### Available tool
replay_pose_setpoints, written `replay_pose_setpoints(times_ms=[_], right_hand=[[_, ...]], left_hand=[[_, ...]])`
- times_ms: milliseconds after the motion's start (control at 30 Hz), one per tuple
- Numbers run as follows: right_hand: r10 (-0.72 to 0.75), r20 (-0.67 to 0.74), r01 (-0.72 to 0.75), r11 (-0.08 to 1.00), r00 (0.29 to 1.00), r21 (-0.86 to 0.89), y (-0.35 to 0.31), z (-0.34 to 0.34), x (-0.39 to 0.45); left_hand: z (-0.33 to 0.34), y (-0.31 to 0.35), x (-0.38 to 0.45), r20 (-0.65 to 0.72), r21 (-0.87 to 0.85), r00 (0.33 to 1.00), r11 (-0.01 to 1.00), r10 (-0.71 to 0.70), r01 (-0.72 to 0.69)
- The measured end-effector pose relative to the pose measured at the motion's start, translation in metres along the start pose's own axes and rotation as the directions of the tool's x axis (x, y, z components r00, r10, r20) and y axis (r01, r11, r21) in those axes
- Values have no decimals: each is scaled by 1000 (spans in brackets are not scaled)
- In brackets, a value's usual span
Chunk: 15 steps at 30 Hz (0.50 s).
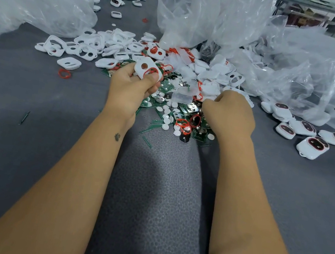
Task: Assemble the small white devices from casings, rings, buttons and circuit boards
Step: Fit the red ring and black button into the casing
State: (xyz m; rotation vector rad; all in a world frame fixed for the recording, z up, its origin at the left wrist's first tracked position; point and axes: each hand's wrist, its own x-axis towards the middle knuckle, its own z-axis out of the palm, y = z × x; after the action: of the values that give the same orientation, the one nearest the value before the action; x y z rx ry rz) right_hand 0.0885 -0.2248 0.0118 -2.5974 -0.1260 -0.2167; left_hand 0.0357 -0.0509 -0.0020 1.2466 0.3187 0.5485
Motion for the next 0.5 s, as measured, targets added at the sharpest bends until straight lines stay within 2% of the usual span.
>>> replay_pose_setpoints(times_ms=[200, 500], right_hand=[[11, 48, -6, 995, 999, -103, 6, 4, 6], [-94, 50, 77, 959, 994, 272, 5, 6, 8]], left_hand=[[0, -2, 2, 24, 33, 1000, 999, 16, -17], [3, -2, -1, 66, 29, 998, 999, 25, -26]])
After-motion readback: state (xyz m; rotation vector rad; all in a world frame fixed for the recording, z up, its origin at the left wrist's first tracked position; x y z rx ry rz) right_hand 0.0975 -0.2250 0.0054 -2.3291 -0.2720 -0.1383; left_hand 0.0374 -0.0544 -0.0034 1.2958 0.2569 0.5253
